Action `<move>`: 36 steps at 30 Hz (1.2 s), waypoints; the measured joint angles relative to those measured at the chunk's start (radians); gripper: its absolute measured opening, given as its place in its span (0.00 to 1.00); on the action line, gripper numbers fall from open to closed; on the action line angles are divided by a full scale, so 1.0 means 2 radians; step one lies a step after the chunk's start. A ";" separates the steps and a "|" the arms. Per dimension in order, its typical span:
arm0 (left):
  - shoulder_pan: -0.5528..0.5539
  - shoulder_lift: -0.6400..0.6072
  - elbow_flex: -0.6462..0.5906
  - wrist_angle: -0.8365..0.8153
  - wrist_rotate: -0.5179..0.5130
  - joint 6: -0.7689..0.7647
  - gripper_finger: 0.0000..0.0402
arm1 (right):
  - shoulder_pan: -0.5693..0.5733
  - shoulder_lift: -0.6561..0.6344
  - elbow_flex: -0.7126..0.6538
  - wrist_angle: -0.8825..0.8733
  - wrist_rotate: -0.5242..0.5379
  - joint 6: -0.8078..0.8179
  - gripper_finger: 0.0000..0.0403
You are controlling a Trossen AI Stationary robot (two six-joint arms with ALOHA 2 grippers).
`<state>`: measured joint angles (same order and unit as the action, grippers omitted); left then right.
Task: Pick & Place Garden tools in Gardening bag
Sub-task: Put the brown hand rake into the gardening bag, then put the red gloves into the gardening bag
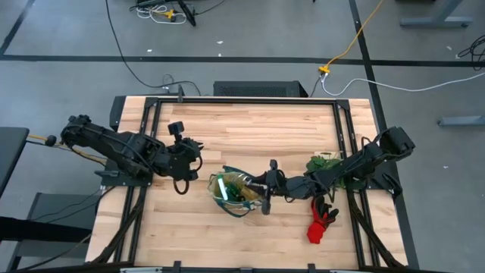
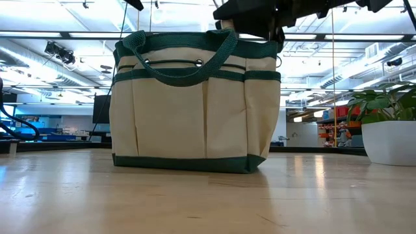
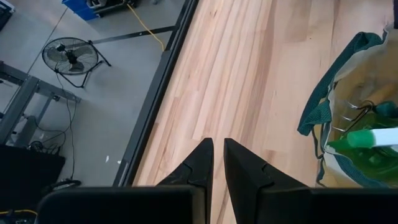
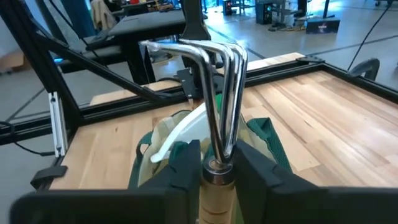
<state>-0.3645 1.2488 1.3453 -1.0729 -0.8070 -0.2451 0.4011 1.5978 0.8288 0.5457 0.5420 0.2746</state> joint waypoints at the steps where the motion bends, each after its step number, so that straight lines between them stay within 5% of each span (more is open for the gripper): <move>1: 0.000 0.000 0.000 0.000 0.000 0.000 0.11 | 0.000 0.000 0.000 0.000 0.000 0.000 0.23; 6: 0.000 0.000 0.000 0.000 0.000 0.000 0.11 | 0.000 0.000 0.000 -0.001 -0.012 0.001 0.29; 20: 0.000 0.000 0.000 -0.001 0.000 0.001 0.11 | 0.000 0.000 0.000 -0.007 -0.049 0.003 0.24; 36: 0.000 0.000 0.000 -0.013 0.000 -0.003 0.11 | 0.000 -0.004 0.000 -0.020 -0.016 -0.011 0.44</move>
<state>-0.3641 1.2484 1.3453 -1.0991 -0.8070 -0.2508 0.4007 1.5894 0.8284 0.5060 0.5109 0.2535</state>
